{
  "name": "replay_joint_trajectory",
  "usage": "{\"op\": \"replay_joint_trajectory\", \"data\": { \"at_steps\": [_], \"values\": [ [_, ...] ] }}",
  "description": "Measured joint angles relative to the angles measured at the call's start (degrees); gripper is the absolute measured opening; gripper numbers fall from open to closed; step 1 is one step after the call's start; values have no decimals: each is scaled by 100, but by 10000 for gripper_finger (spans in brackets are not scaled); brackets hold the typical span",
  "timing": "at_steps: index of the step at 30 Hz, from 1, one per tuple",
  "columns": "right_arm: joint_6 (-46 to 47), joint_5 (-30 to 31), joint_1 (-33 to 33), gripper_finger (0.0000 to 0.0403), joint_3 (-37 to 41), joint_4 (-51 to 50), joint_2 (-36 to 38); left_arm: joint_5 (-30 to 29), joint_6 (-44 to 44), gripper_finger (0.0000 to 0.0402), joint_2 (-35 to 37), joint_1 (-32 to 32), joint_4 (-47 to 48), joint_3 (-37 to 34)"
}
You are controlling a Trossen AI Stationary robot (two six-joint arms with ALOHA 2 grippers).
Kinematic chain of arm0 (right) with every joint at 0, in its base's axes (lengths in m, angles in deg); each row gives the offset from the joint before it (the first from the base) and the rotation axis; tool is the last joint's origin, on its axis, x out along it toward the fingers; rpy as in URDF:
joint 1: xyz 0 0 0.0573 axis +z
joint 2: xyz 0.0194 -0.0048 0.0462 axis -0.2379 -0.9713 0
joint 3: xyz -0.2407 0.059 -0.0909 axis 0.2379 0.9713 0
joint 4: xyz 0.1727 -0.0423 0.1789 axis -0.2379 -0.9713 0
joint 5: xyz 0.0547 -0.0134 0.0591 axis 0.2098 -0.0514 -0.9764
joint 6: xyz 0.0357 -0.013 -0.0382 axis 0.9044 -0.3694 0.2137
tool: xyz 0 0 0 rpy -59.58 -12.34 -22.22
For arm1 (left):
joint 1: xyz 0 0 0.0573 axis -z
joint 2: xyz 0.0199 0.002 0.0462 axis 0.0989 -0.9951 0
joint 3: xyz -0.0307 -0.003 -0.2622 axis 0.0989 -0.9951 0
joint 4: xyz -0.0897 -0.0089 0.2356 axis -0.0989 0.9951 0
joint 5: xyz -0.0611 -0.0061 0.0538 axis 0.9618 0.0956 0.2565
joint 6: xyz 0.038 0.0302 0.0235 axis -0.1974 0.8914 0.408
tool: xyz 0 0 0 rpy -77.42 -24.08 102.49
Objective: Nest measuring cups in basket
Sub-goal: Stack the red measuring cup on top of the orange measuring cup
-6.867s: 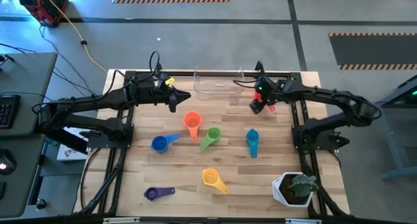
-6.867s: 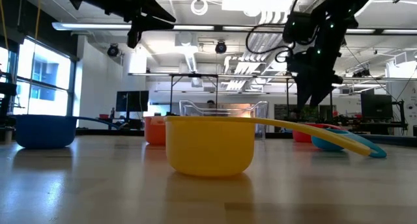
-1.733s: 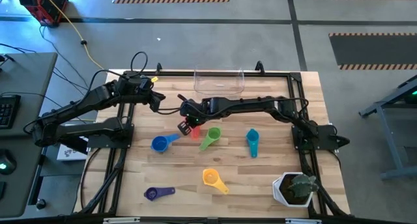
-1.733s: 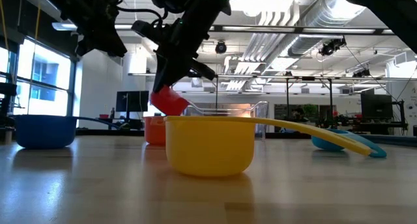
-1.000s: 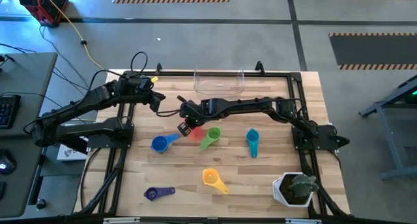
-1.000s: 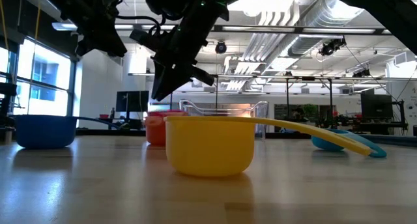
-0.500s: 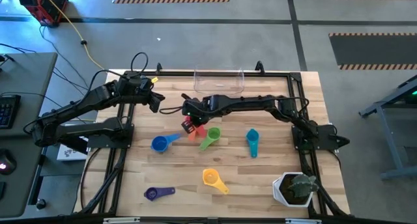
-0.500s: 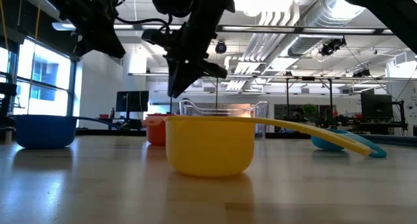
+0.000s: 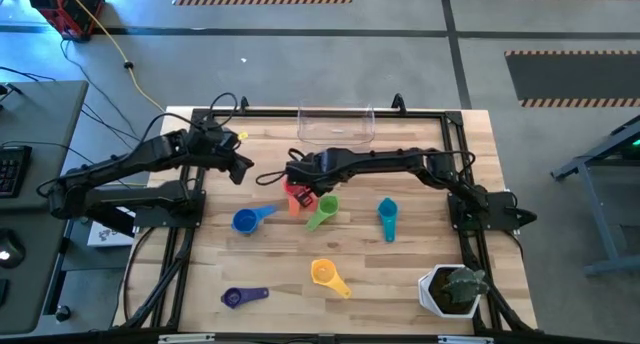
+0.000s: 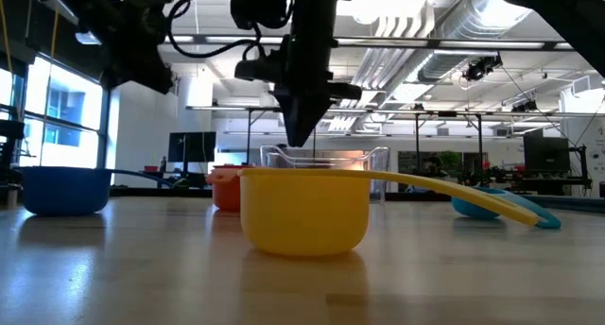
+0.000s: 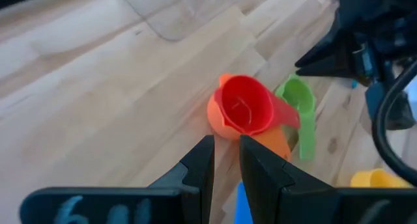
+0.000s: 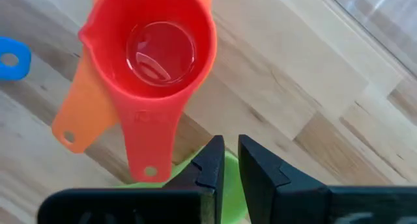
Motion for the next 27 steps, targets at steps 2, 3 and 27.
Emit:
{"op": "replay_joint_trajectory", "data": {
  "at_steps": [2, 3, 27],
  "values": [
    [-2, -4, -2, 37, -1, 2, -82, -15, -42, 62, -1, 21, 11, -65],
    [-10, -18, -3, 37, -1, 4, -142, -19, -42, 62, -1, 25, 25, -71],
    [-444, -1072, -7, 37, 4, 606, -525, -30, 19, 62, 1, 26, -16, -77]
  ]
}}
